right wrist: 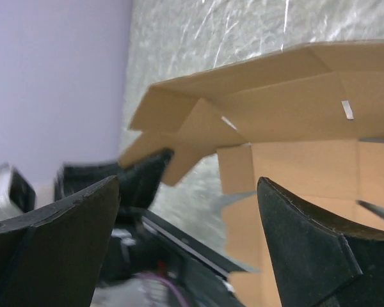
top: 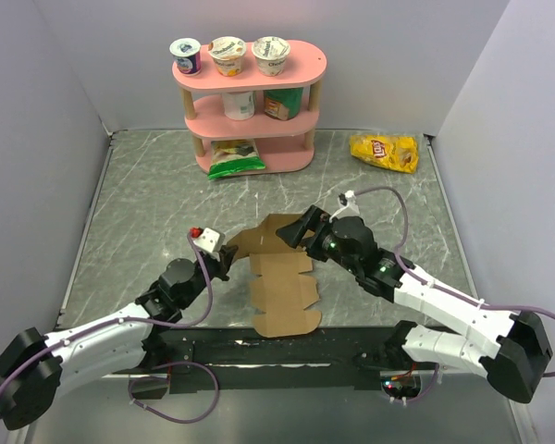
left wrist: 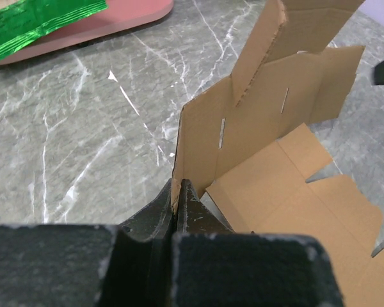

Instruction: Fold the paper box

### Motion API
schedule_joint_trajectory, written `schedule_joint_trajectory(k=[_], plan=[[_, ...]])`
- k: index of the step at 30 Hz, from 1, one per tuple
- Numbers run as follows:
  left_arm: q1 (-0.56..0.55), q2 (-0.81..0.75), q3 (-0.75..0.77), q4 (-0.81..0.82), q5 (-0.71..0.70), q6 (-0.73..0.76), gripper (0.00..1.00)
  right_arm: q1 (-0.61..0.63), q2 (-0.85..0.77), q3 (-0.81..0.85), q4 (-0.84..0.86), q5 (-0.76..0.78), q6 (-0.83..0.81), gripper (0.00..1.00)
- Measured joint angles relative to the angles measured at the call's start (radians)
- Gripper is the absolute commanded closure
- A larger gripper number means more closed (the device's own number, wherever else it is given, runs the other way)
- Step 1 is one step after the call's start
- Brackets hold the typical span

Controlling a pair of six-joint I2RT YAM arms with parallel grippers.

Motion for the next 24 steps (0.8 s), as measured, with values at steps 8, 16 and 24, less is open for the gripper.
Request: schedule_joint_trajectory(k=[8, 16, 24], plan=[[-0.064, 0.0, -0.013, 0.016, -0.06, 0.038, 0.99, -0.095, 0.002, -0.096, 0.149, 0.02, 0.256, 0.07], [-0.088, -0.001, -0.013, 0.032, -0.094, 0.055, 0.99, -0.169, 0.026, -0.134, 0.201, 0.044, 0.401, 0.08], [-0.108, -0.001, -0.014, 0.038, -0.112, 0.067, 0.99, -0.182, 0.122, -0.141, 0.229, 0.043, 0.451, 0.11]])
